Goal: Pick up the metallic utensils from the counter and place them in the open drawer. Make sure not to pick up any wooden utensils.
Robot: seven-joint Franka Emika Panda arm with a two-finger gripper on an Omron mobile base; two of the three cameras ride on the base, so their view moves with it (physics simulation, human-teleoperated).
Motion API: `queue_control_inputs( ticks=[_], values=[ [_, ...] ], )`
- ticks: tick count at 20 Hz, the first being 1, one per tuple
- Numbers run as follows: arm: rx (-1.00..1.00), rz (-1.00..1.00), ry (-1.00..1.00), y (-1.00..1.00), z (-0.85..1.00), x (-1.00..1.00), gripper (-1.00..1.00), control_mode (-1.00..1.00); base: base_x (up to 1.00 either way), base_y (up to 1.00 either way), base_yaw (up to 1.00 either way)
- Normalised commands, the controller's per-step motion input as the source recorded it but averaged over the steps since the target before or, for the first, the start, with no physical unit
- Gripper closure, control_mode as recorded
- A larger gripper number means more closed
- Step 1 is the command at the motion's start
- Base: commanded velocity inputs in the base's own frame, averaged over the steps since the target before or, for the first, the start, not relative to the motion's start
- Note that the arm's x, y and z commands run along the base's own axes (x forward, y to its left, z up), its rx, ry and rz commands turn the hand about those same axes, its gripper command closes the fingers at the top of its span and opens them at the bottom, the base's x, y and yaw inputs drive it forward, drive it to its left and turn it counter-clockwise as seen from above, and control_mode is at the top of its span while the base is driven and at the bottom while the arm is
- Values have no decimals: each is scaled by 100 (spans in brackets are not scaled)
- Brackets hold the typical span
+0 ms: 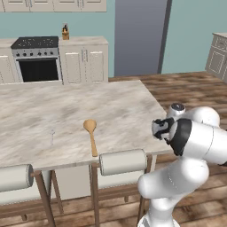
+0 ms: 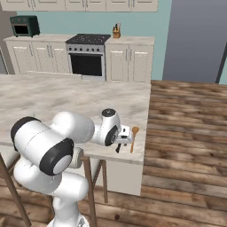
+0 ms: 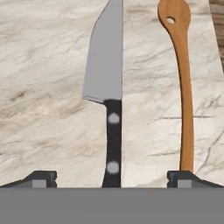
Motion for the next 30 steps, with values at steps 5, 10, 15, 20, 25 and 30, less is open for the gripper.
queue_control_inputs(
  ticks=[5,10,15,20,25,30],
  values=[
    [0,0,0,0,-21,17,-100,-100,0,0,0],
    [0,0,0,0,-27,7,-100,-100,0,0,0],
    [0,0,0,0,-32,8,-100,-100,0,0,0],
    [0,0,0,-1,-34,5,-100,-100,0,0,0],
    [0,0,0,0,-43,1,100,-100,0,0,0],
    [0,0,0,0,-16,0,100,-100,0,0,0]
  ],
)
